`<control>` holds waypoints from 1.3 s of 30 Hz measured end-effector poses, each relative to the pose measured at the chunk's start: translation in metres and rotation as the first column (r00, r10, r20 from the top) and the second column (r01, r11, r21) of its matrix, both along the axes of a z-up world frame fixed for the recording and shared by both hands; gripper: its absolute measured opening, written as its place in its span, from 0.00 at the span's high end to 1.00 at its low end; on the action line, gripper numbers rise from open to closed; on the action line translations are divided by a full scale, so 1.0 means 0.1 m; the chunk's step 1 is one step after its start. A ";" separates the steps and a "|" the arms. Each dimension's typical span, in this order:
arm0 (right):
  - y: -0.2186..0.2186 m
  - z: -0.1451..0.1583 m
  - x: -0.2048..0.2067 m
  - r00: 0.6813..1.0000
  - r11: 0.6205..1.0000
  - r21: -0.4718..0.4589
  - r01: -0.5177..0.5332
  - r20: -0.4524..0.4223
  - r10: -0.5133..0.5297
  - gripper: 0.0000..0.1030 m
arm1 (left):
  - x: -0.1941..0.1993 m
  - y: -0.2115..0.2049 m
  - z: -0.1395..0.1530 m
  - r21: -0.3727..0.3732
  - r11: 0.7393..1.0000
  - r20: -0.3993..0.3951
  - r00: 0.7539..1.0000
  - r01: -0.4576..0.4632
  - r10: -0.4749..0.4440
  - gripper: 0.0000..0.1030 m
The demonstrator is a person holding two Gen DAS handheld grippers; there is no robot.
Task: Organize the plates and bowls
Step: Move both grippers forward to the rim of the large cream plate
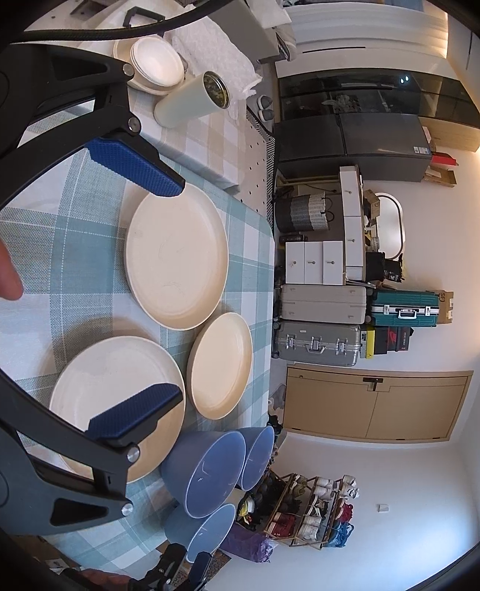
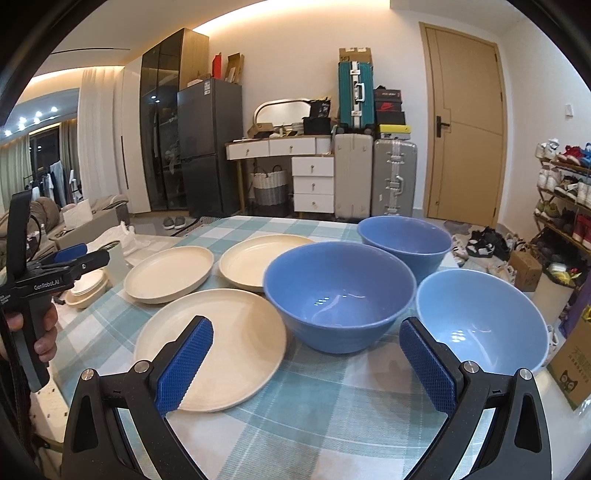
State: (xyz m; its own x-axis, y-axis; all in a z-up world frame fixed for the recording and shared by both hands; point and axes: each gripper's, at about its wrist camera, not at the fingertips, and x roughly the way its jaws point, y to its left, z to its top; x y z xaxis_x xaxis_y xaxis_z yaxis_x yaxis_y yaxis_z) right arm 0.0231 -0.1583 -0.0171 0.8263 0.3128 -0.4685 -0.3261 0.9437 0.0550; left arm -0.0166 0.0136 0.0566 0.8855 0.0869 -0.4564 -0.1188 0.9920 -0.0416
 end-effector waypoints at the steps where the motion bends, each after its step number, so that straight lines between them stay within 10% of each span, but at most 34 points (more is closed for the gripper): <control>1: 0.04 0.04 0.00 1.000 1.000 -0.001 -0.009 -0.002 0.009 0.00 | -0.01 0.01 0.04 0.002 1.000 -0.005 1.000 -0.007 0.008 0.02; 18: 0.54 0.68 0.28 0.992 0.993 0.045 -0.108 -0.054 0.110 0.00 | 0.17 0.65 0.19 -0.091 0.986 -0.116 0.985 -0.139 0.128 0.02; 39: 1.19 0.60 0.85 0.977 0.989 0.003 -0.149 -0.155 0.147 0.00 | 0.73 1.17 -0.08 -0.123 0.969 -0.215 0.959 -0.213 0.184 0.02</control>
